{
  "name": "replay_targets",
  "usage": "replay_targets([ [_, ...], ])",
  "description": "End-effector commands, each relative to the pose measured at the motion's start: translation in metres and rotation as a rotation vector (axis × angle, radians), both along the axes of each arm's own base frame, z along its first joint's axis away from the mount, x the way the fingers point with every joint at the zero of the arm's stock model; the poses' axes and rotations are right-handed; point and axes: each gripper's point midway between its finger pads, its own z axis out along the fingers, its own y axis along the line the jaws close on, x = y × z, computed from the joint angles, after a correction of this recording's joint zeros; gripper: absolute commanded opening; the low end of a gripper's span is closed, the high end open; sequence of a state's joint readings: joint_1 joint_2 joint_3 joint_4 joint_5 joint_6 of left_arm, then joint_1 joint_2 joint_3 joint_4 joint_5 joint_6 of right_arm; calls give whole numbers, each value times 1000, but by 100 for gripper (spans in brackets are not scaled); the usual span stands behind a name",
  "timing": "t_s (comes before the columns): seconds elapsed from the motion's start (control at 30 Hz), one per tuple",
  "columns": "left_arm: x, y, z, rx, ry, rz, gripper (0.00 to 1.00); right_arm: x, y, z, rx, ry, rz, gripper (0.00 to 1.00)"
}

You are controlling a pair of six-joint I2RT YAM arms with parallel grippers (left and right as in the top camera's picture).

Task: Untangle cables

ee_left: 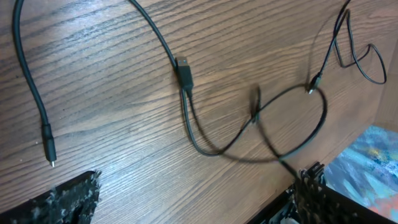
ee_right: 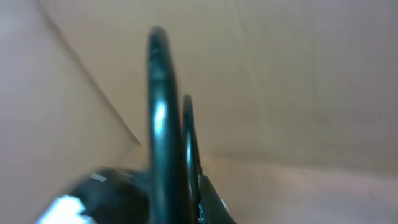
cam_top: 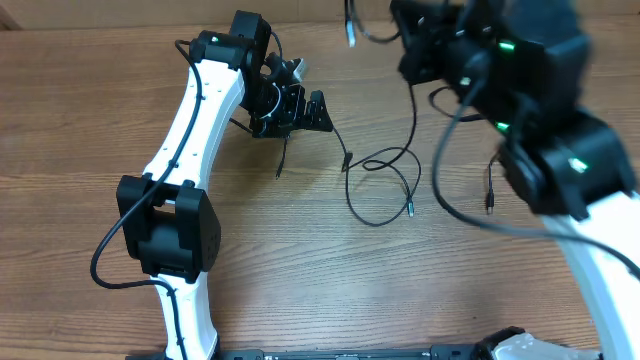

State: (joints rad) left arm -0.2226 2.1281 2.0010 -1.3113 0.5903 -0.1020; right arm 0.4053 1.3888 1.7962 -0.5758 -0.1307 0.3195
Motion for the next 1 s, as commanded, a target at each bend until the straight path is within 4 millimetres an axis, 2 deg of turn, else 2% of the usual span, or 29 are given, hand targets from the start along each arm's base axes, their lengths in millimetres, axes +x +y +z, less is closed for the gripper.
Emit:
replay_targets([
  [0.0,-2,-3,2,-5,-9,-14,100,-39,-10,63,59,-164,38,4],
  [0.13,-1,-3,2,-4,-1,0,100,-79,-28,118,126,-328,36,4],
  [0.23,0,-3,2,-4,-5,4,100,-111,-41,151,175,-447,37,4],
  [0.33,1,-3,2,-5,-7,9,100,-141,-55,178,215,-555,31,4],
  [0.4,1,-3,2,-5,-7,8,99,-153,-65,187,211,-599,-5,4],
  [0.53,2,-2,1,6,-9,11,100,-157,-88,187,188,-606,-125,4],
  [0.63,4,6,-4,61,-8,39,100,-143,-107,175,180,-542,-259,4],
  [0.7,5,8,-5,71,-10,42,100,-134,-114,166,168,-504,-313,4],
  [0.8,5,7,-5,70,-9,46,99,-124,-98,159,150,-482,-249,4],
  [0.87,6,7,-4,65,-5,58,100,-118,-78,153,176,-444,-150,4],
  [0.97,8,2,-1,35,-8,60,100,-102,-47,131,208,-327,-12,4],
])
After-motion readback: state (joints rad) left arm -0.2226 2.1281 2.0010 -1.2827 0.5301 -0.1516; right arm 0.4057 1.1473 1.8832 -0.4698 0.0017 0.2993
